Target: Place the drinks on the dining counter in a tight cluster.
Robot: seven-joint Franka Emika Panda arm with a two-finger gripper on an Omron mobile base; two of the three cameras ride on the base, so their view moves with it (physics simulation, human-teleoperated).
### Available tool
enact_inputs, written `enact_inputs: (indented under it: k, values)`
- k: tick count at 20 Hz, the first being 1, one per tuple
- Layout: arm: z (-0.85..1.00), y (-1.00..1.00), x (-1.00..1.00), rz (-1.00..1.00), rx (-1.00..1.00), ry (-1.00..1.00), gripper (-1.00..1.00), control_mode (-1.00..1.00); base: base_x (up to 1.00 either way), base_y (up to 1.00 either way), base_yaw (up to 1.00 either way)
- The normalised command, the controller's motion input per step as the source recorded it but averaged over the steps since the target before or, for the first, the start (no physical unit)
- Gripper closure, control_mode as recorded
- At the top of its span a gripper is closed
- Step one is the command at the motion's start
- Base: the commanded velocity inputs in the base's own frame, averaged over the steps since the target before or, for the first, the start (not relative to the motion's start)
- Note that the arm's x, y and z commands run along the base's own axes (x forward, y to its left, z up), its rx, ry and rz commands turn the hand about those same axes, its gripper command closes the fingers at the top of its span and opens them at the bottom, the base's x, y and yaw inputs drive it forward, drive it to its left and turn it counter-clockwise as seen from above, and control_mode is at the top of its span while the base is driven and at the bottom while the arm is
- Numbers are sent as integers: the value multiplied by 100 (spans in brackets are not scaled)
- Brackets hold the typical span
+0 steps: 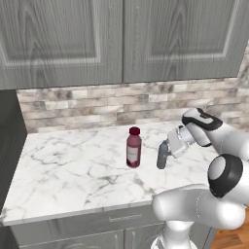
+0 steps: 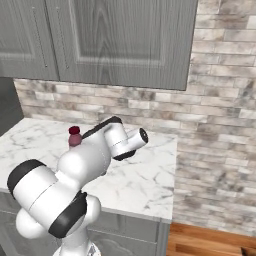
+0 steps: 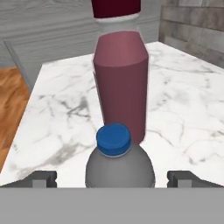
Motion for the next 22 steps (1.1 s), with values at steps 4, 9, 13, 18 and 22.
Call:
enact_inputs:
  k: [4,9,13,18,22]
  values:
    - [0,20,6,0,0,0,-100,-100,0,0,0]
    - [0,4,0,0,0,0,-100,-100,0,0,0]
    - [0,0,0,0,0,0,100,-100,0,0,0]
    - [0,0,-2,0,0,0,100,-100,0,0,0]
    - [43,-2,-45,0,0,-1,100,-100,0,0,0]
